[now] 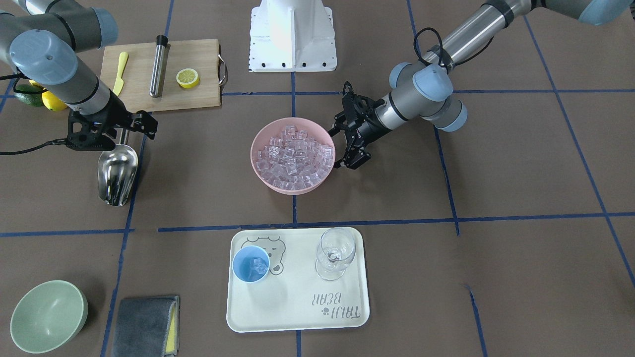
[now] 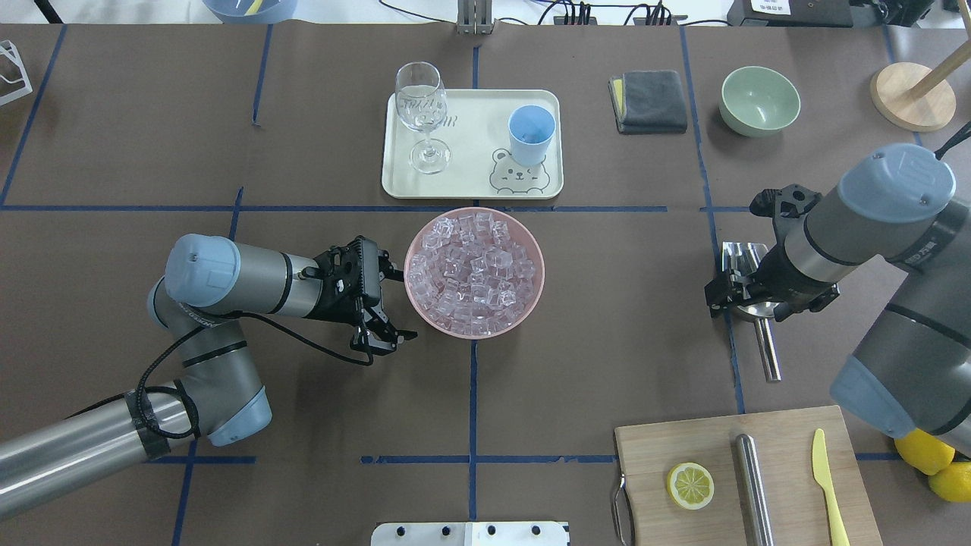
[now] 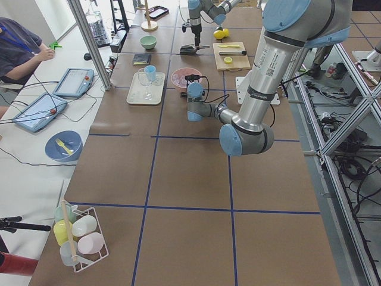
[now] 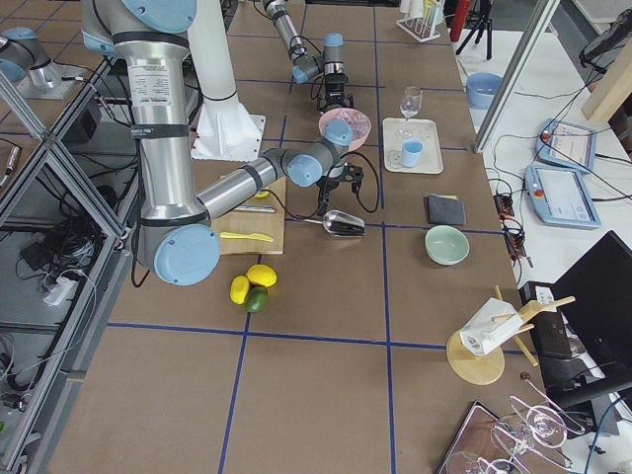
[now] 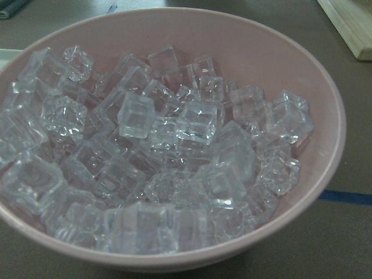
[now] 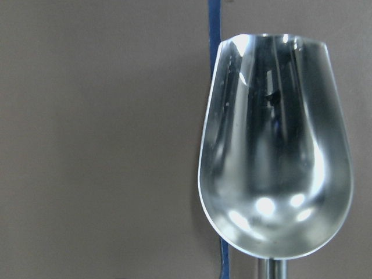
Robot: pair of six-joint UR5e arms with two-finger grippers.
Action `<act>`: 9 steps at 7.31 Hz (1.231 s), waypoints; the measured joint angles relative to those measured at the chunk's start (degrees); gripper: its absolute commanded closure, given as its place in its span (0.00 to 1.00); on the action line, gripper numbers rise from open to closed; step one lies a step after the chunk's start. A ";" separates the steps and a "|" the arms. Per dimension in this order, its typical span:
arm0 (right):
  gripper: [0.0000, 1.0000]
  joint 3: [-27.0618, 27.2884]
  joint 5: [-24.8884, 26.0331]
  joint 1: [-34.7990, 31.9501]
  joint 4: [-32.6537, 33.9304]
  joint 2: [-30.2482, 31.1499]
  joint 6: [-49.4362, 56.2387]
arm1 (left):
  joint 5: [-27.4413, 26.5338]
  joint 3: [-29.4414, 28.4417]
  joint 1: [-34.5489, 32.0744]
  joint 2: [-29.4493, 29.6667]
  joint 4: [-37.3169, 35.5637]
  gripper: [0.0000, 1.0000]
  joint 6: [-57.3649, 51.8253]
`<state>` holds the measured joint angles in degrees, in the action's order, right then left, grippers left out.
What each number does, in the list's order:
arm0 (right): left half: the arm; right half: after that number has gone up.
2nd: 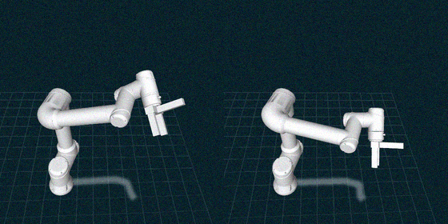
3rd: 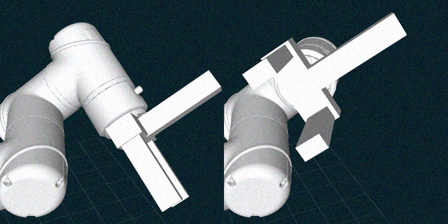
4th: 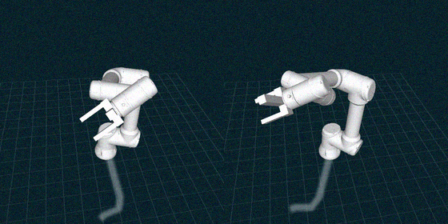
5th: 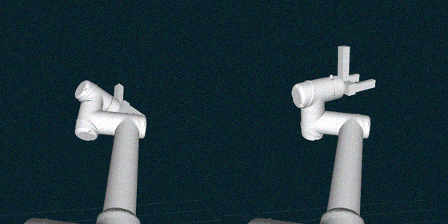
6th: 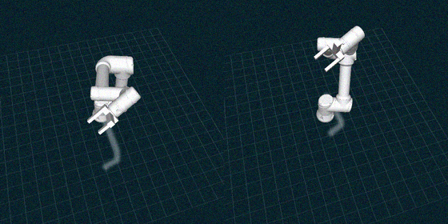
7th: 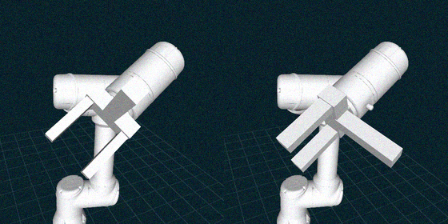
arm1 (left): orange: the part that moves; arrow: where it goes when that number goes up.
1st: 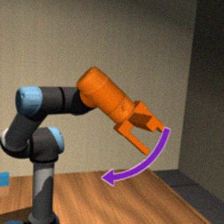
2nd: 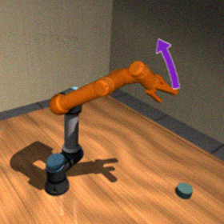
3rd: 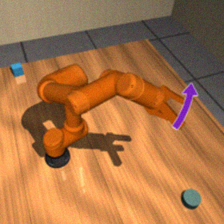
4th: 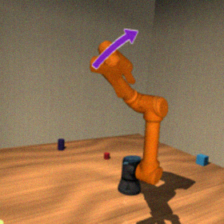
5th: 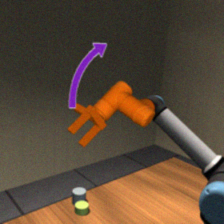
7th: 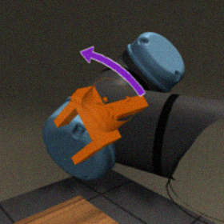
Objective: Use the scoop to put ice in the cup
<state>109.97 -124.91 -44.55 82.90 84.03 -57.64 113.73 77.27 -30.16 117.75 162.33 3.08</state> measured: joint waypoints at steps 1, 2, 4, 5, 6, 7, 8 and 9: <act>0.00 -0.17 -0.03 -2.84 0.17 -0.17 4.12 | 0.05 0.10 -0.74 -0.03 0.00 0.00 0.14; 0.00 -0.61 -0.14 -5.97 0.36 -0.01 10.59 | 0.14 0.29 -1.77 -0.20 -0.02 0.00 0.26; 0.00 -1.75 -0.71 -13.67 0.68 2.00 25.69 | 0.17 0.66 -4.83 -1.19 -0.31 0.00 0.33; 0.00 -2.10 -1.13 -17.65 0.75 3.81 32.43 | 0.10 0.87 -6.98 -2.36 -0.62 0.00 0.27; 0.00 -2.73 -2.11 -21.74 0.84 5.69 38.79 | 0.11 1.23 -9.74 -3.86 -1.08 0.00 0.00; 0.00 -3.89 -3.57 -26.14 0.88 7.51 45.70 | 0.34 1.53 -12.88 -5.37 -2.17 0.00 -0.98; 0.00 -5.25 -4.81 -30.60 0.88 9.51 52.63 | 0.71 1.83 -16.09 -6.54 -4.68 0.00 -4.23; 0.00 -6.28 -5.40 -34.48 0.74 11.93 58.12 | 2.16 2.14 -19.56 -7.31 -9.01 0.00 -9.39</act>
<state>103.69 -130.32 -79.03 83.64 95.96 0.49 115.89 79.41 -49.72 110.44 153.32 -6.31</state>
